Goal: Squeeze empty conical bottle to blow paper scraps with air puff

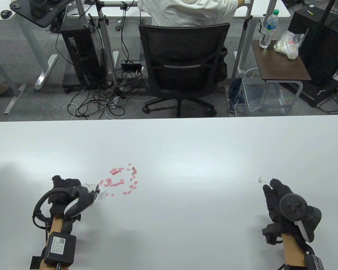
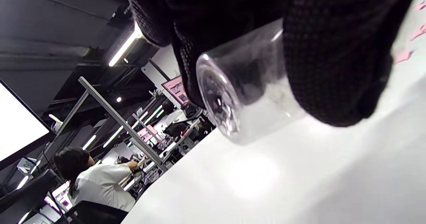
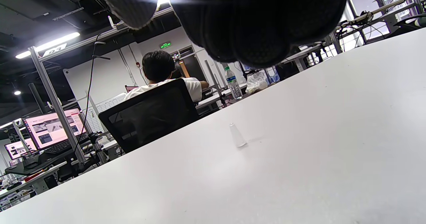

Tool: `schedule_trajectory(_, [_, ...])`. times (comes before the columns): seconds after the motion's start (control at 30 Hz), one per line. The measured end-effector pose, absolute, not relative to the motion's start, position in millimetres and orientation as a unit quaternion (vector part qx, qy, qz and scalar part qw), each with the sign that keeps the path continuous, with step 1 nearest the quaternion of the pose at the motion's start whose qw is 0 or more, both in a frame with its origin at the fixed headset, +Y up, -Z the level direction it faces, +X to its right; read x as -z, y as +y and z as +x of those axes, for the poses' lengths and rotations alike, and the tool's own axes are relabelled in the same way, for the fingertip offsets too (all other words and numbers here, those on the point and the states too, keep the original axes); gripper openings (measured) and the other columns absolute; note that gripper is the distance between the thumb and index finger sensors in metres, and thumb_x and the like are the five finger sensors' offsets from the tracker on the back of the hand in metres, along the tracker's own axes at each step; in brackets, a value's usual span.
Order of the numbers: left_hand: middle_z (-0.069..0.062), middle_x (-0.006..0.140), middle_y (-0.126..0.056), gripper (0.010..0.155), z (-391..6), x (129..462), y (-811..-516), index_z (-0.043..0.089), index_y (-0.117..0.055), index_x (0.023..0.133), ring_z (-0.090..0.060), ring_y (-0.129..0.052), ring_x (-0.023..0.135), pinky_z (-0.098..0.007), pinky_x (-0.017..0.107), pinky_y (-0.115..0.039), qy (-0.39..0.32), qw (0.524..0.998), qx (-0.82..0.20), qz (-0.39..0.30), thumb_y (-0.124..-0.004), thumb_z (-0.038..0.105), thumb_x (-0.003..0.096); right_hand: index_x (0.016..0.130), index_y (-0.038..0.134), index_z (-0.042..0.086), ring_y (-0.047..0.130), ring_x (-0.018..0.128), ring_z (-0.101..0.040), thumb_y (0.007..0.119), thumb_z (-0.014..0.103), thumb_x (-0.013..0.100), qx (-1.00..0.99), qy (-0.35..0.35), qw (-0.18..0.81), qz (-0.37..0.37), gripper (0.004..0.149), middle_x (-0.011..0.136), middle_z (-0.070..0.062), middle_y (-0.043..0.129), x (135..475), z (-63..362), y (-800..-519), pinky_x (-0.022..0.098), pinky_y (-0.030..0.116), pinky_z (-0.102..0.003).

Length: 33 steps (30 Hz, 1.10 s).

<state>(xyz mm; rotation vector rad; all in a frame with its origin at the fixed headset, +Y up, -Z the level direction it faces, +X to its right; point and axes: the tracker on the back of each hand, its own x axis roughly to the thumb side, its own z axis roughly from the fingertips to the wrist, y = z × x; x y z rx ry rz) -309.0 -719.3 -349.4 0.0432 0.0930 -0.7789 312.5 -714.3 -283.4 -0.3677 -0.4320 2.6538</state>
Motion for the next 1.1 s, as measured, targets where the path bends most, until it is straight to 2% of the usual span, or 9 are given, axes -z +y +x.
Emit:
schedule_trajectory(0.07, [0.003, 0.095, -0.096, 0.072, -305.8, 348.0, -720.4, 0.030, -0.082, 0.097, -0.019, -0.103, 0.085, -0.048, 0.082, -0.060, 0.032, 0.915, 0.401, 0.032, -0.107, 0.046, 0.0318, 0.101, 0.078, 0.008, 0.095, 0.065, -0.035, 0.073, 0.044, 0.059, -0.955, -0.156, 0.214, -0.132, 0.055, 0.084, -0.019, 0.090, 283.4, 312.9, -714.4, 0.054, 0.080, -0.056])
schedule_trajectory(0.17, [0.008, 0.086, -0.102, 0.064, -306.3, 347.2, -720.3, 0.033, -0.088, 0.089, -0.014, -0.108, 0.078, -0.042, 0.081, -0.064, 0.022, 0.920, 0.389, 0.030, -0.108, 0.045, 0.0289, 0.101, 0.078, 0.008, 0.095, 0.065, -0.035, 0.073, 0.044, 0.059, -0.955, -0.156, 0.215, -0.131, 0.055, 0.084, -0.019, 0.090, 283.3, 313.3, -714.7, 0.054, 0.080, -0.056])
schedule_trajectory(0.33, [0.000, 0.095, -0.096, 0.073, -312.4, 345.9, -718.2, 0.027, -0.081, 0.099, -0.020, -0.103, 0.085, -0.048, 0.081, -0.060, 0.060, 0.919, 0.389, 0.029, -0.106, 0.048, 0.0332, 0.101, 0.078, 0.008, 0.095, 0.065, -0.035, 0.073, 0.044, 0.059, -0.955, -0.154, 0.215, -0.131, 0.056, 0.084, -0.019, 0.089, 283.3, 313.5, -714.9, 0.054, 0.080, -0.056])
schedule_trajectory(0.53, [-0.002, 0.096, -0.095, 0.072, -311.5, 345.0, -721.4, 0.025, -0.080, 0.100, -0.022, -0.102, 0.085, -0.050, 0.080, -0.060, 0.064, 0.921, 0.384, 0.025, -0.104, 0.048, 0.0358, 0.101, 0.078, 0.008, 0.095, 0.065, -0.035, 0.073, 0.044, 0.059, -0.956, -0.152, 0.212, -0.132, 0.056, 0.085, -0.019, 0.089, 283.2, 313.5, -715.3, 0.054, 0.080, -0.056])
schedule_trajectory(0.6, [-0.002, 0.084, -0.101, 0.063, -308.7, 346.3, -719.4, 0.024, -0.087, 0.092, -0.020, -0.107, 0.072, -0.045, 0.079, -0.066, 0.069, 0.928, 0.365, 0.005, -0.104, 0.046, 0.0354, 0.101, 0.078, 0.008, 0.095, 0.065, -0.035, 0.073, 0.044, 0.059, -0.956, -0.152, 0.211, -0.133, 0.055, 0.085, -0.019, 0.089, 283.1, 313.6, -715.3, 0.054, 0.080, -0.056])
schedule_trajectory(0.63, [-0.004, 0.081, -0.102, 0.062, -308.9, 346.1, -719.6, 0.022, -0.089, 0.091, -0.023, -0.108, 0.069, -0.045, 0.078, -0.067, 0.070, 0.935, 0.348, 0.018, -0.104, 0.046, 0.0351, 0.101, 0.078, 0.008, 0.095, 0.065, -0.035, 0.073, 0.044, 0.059, -0.956, -0.153, 0.211, -0.133, 0.056, 0.085, -0.019, 0.089, 283.1, 313.7, -715.3, 0.054, 0.080, -0.056])
schedule_trajectory(0.83, [-0.004, 0.094, -0.094, 0.074, -311.3, 348.1, -715.2, 0.023, -0.080, 0.101, -0.023, -0.102, 0.082, -0.050, 0.080, -0.060, 0.084, 0.940, 0.330, -0.001, -0.103, 0.051, 0.0365, 0.101, 0.078, 0.008, 0.095, 0.066, -0.035, 0.073, 0.044, 0.059, -0.955, -0.153, 0.214, -0.137, 0.056, 0.085, -0.019, 0.089, 282.9, 314.8, -715.3, 0.054, 0.080, -0.056])
schedule_trajectory(1.0, [0.001, 0.086, -0.100, 0.064, -306.9, 344.5, -715.1, 0.027, -0.086, 0.092, -0.019, -0.106, 0.076, -0.046, 0.080, -0.064, 0.051, 0.931, 0.359, 0.038, -0.104, 0.046, 0.0339, 0.101, 0.078, 0.008, 0.095, 0.066, -0.035, 0.073, 0.044, 0.059, -0.956, -0.152, 0.213, -0.136, 0.056, 0.085, -0.019, 0.089, 282.9, 314.6, -715.2, 0.054, 0.080, -0.056])
schedule_trajectory(1.1, [-0.003, 0.092, -0.096, 0.071, -308.8, 344.4, -715.4, 0.024, -0.082, 0.098, -0.022, -0.103, 0.080, -0.048, 0.081, -0.060, 0.073, 0.937, 0.342, 0.014, -0.104, 0.050, 0.0352, 0.101, 0.078, 0.008, 0.095, 0.066, -0.035, 0.073, 0.044, 0.059, -0.955, -0.153, 0.212, -0.136, 0.056, 0.085, -0.019, 0.089, 282.9, 314.8, -715.2, 0.054, 0.080, -0.056])
